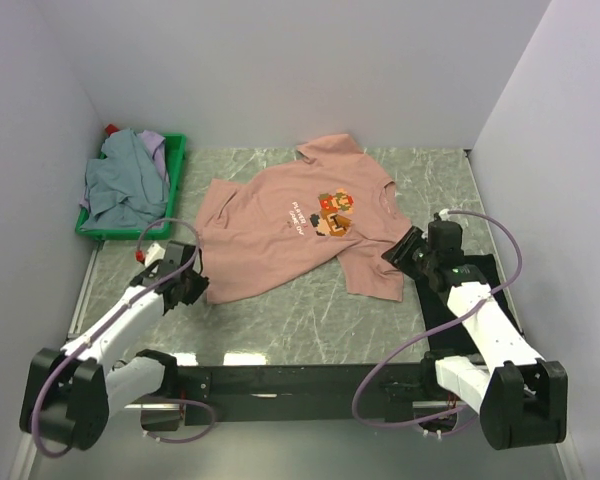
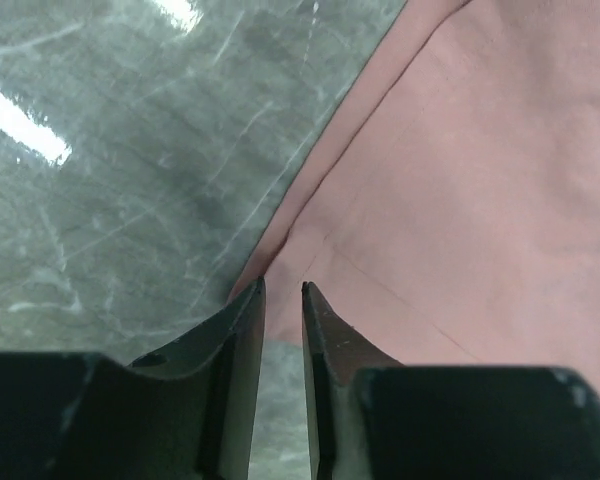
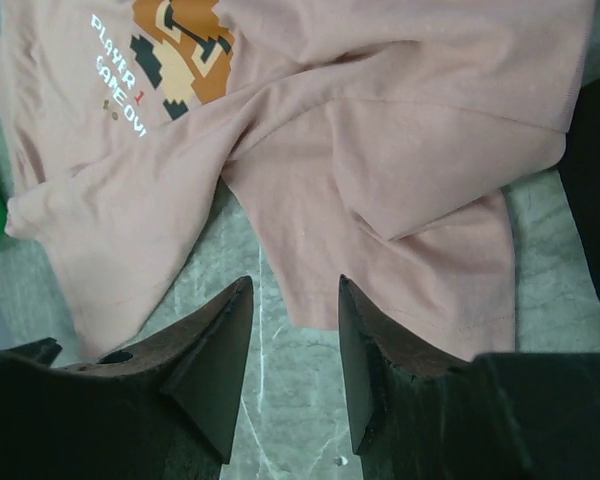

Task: Fold and stack the t-shirts
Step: Flatten the tshirt out

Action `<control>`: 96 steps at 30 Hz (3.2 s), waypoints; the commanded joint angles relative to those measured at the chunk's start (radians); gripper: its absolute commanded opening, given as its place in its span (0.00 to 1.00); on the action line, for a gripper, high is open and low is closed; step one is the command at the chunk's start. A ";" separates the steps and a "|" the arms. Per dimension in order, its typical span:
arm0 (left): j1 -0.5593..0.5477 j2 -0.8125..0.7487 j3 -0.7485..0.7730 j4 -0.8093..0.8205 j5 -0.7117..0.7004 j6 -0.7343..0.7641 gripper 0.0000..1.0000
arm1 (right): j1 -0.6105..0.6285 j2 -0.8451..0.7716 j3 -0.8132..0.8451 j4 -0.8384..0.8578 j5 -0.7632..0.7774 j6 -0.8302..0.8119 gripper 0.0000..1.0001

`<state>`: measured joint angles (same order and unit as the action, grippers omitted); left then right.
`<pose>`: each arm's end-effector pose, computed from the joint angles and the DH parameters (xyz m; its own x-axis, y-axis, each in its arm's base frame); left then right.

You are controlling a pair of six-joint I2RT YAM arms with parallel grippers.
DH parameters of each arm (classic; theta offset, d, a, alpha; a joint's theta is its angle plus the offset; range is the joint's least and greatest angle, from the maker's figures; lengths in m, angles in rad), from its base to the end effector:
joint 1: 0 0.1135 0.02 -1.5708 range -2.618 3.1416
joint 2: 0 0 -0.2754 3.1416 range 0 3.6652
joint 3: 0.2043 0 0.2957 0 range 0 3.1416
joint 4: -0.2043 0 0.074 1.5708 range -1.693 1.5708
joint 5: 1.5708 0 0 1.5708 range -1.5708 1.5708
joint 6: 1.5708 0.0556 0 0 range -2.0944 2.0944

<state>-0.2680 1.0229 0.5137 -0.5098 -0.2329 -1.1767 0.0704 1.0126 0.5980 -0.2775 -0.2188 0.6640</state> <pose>0.2211 -0.0474 0.1507 -0.4455 -0.8093 -0.3828 -0.7041 0.5808 -0.4086 0.2606 0.0305 0.2035 -0.6464 0.5575 -0.5210 0.2070 0.7853 0.5836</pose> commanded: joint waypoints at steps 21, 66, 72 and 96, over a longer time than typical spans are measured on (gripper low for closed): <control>-0.023 0.250 0.097 0.127 -0.042 0.054 0.33 | 0.020 0.030 -0.026 0.058 0.007 -0.007 0.46; -0.046 0.200 0.134 0.106 -0.022 0.080 0.01 | 0.022 0.043 -0.053 0.077 0.004 0.000 0.46; -0.046 0.118 0.158 0.037 -0.003 0.075 0.01 | 0.016 0.053 -0.035 0.018 0.093 -0.004 0.46; 0.295 -0.070 0.192 -0.073 0.064 0.233 0.01 | -0.090 0.195 0.052 -0.017 0.217 -0.020 0.52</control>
<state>-0.0498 0.9783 0.6472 -0.5690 -0.2028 -1.0199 0.0078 1.1946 0.6182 -0.3088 -0.0307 0.6586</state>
